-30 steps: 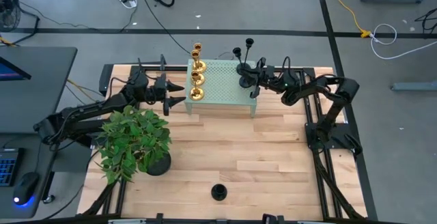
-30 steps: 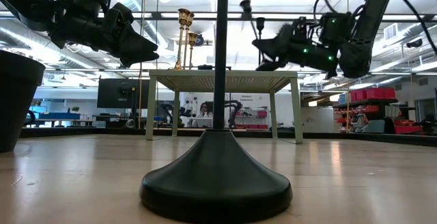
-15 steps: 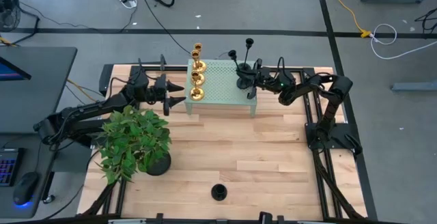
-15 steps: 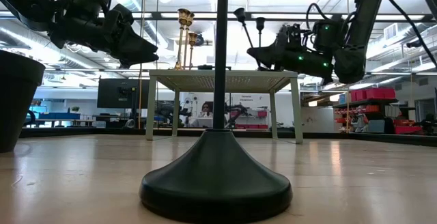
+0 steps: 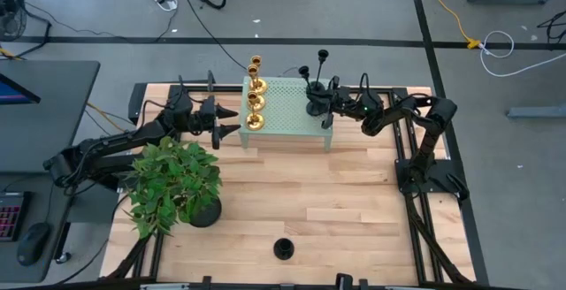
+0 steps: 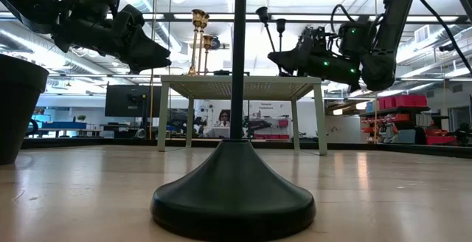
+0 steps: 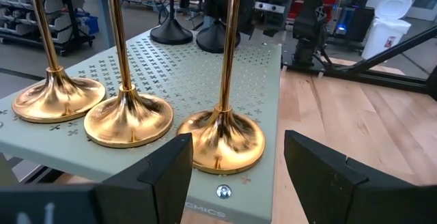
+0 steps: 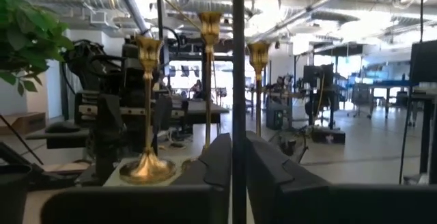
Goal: Pick & Place candle stick holders
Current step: Put the top black candle holder on the shelf, then put the black candle holder on the shelf
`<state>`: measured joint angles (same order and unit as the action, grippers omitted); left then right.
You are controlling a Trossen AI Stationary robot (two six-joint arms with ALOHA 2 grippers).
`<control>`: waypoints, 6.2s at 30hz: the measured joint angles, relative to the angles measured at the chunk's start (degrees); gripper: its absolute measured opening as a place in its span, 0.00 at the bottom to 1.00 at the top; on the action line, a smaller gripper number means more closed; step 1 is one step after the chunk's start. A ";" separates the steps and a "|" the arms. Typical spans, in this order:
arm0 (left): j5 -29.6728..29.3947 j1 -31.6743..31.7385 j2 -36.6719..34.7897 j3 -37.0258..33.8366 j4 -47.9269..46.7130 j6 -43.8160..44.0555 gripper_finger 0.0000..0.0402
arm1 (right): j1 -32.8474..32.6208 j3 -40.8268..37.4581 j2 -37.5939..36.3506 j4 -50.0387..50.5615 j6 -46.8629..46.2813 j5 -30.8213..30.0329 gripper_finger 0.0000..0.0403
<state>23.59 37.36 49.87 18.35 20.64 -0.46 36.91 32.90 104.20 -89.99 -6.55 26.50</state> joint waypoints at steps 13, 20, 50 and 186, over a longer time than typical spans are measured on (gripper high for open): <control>0.00 0.00 0.00 0.00 0.02 0.21 0.58 | 0.01 -0.08 0.06 0.08 -0.27 0.04 0.18; 0.00 0.00 0.00 0.00 0.04 0.18 0.58 | 0.02 -0.08 -0.02 0.08 -1.43 0.00 0.19; 0.00 0.01 0.00 0.00 -0.02 0.23 0.58 | 2.10 -3.79 -14.13 10.47 -0.60 3.95 0.44; -0.46 0.00 -0.02 0.00 0.02 1.21 0.58 | -65.45 23.57 6.75 49.18 -2.49 -25.13 0.01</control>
<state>23.14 37.36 49.85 18.35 20.67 0.75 -28.55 56.47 110.95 -40.81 -9.04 1.37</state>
